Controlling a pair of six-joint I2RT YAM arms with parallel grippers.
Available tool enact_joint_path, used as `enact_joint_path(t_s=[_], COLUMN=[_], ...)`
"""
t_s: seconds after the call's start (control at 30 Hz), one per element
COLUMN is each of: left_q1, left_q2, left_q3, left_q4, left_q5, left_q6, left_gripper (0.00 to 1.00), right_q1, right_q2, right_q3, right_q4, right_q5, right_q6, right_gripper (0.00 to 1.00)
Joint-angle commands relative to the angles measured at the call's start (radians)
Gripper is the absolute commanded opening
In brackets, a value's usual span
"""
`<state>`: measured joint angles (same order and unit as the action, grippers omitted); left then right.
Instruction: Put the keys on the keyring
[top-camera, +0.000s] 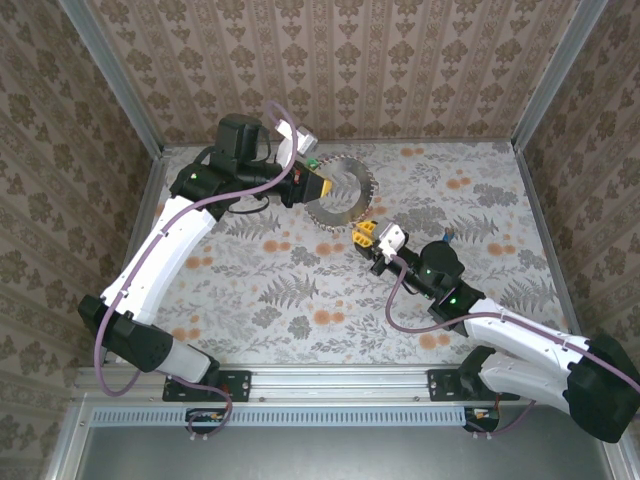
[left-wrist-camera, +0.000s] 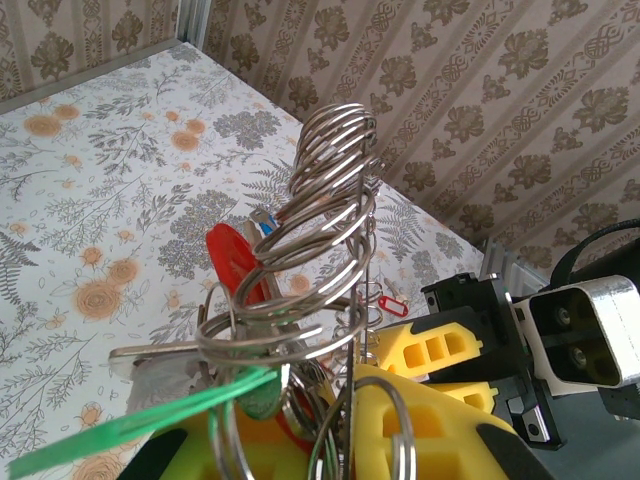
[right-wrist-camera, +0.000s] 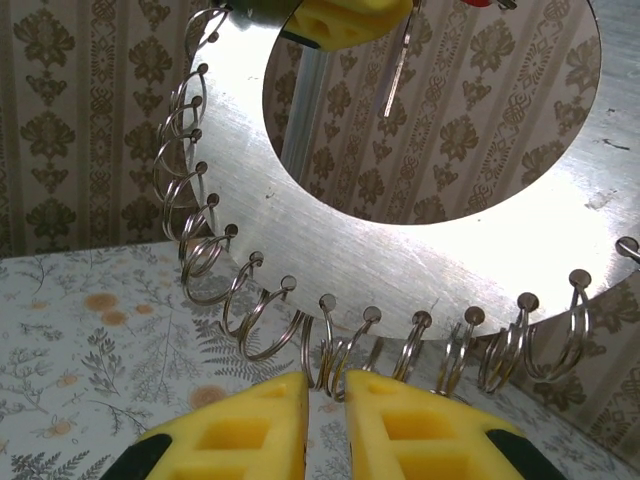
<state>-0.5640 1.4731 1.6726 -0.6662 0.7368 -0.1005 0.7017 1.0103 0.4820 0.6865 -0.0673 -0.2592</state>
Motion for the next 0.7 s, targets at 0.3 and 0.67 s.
enact_joint_path(t_s=[0.3,0.67], left_q1=[-0.011,-0.013], left_q2=[-0.005,-0.006], left_q3=[0.041,0.044], left_q4=[0.030,0.023], left_q5=[0.024,0.020], left_q6=[0.002,0.005], left_gripper=[0.00,0.00], right_q1=[0.022,0.024], right_q2=[0.010,-0.019], right_q3=[0.024,0.018], right_q4=[0.036,-0.009], right_q5=[0.072,0.072], right_q6=[-0.052,-0.104], right_gripper=[0.20,0.21])
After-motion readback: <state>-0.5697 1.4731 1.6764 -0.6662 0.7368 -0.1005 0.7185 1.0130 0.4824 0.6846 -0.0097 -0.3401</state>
